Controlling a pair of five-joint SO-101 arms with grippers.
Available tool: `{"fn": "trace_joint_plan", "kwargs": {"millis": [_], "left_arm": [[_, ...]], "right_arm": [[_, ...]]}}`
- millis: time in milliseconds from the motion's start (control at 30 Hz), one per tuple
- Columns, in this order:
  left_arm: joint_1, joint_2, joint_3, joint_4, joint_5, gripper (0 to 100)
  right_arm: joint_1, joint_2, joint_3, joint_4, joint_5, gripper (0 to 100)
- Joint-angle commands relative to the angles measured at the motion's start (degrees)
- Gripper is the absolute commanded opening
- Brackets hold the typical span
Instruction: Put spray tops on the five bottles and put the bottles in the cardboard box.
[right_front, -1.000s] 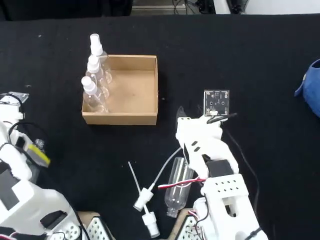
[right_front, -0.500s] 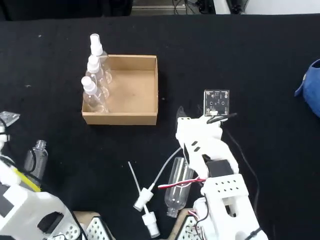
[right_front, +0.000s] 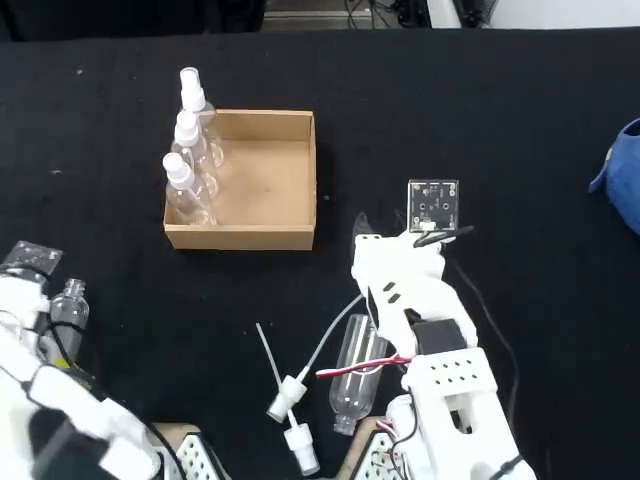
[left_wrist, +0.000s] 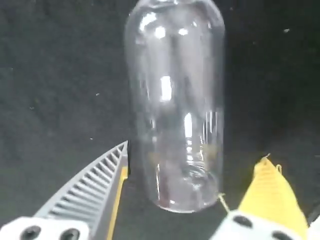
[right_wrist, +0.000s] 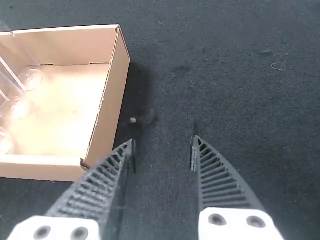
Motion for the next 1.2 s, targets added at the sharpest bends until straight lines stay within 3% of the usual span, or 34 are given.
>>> {"fn": "trace_joint_plan", "kwargs": {"millis": [0,67,100,500,567,733,900,1033,1167], "left_arm": [[0.84,-5.54,3.12,-0.79,-0.44,15],[0.84,-4.84,3.3,-0.79,-0.44,3],[0.84,-4.4,3.21,-0.79,-0.44,2],[-2.42,-6.86,-0.92,0.88,0.26,3],[-2.07,-7.65,-1.01,3.52,5.54,3],[0.31,-11.34,-2.51,3.96,27.25,3],[4.62,-15.56,-1.27,3.96,44.13,3],[4.7,-16.62,-1.27,3.96,51.34,3],[4.88,-15.74,-1.71,3.87,54.33,3]], "right_arm": [[-0.79,-1.1,-0.4,-1.76,-0.35,16.2],[-0.79,-1.1,-0.4,-1.76,-0.35,16.2],[-0.79,-1.1,-0.4,-1.76,-0.35,16.2],[-0.62,-1.1,-1.71,0.09,0.62,16.2],[-0.7,-1.1,-5.23,5.27,4.66,16.2],[-3.78,-0.84,-14.29,19.52,8.18,16.2],[-10.46,-0.75,-21.23,32.18,18.64,16.2],[-17.67,-0.75,-25.1,40.44,26.37,16.2],[-24.62,-0.75,-24.75,42.99,26.99,16.2]]}}
